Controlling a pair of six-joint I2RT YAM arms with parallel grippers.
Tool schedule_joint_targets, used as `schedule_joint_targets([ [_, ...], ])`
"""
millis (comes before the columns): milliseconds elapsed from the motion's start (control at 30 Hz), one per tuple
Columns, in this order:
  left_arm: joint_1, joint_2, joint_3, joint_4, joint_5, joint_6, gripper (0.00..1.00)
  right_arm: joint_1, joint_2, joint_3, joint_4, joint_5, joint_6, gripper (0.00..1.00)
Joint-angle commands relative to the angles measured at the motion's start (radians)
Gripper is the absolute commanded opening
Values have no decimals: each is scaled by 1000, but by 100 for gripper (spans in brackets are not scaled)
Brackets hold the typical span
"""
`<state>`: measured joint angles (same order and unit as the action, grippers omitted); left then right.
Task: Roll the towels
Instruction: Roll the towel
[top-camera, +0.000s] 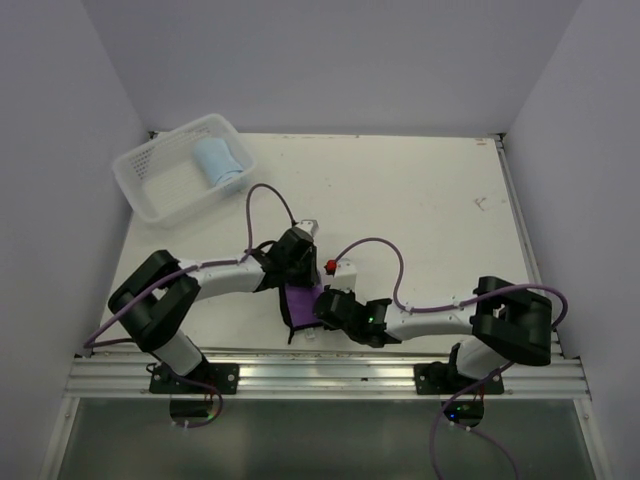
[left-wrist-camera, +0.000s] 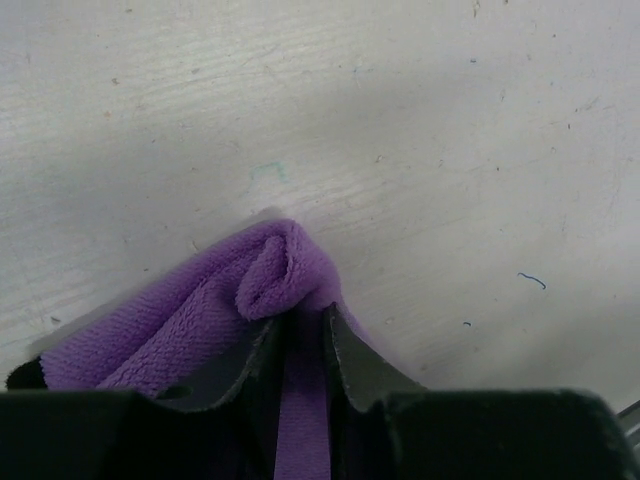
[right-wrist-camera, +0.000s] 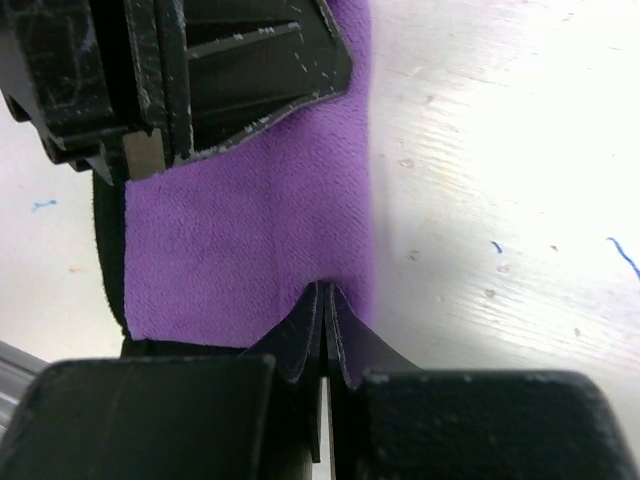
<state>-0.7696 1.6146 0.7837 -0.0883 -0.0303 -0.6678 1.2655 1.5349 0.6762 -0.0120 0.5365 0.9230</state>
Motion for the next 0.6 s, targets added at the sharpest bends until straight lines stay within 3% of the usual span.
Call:
schedule_joint_targets([
  [0,1,105,-52,-80,-92,50,23,17,-30,-15,-167,26,-3,0],
  [133,-2,140,-57,-76,-105,54,0,17,-70,-12,-189,42,-1,0],
  [400,-2,88,-152,54,-85,4,0,21,-119,-1,-246,52,-4,0],
  [567,0,-4,-290,283,-49,-96,0,25,-217,-17,-273,75,4,13],
])
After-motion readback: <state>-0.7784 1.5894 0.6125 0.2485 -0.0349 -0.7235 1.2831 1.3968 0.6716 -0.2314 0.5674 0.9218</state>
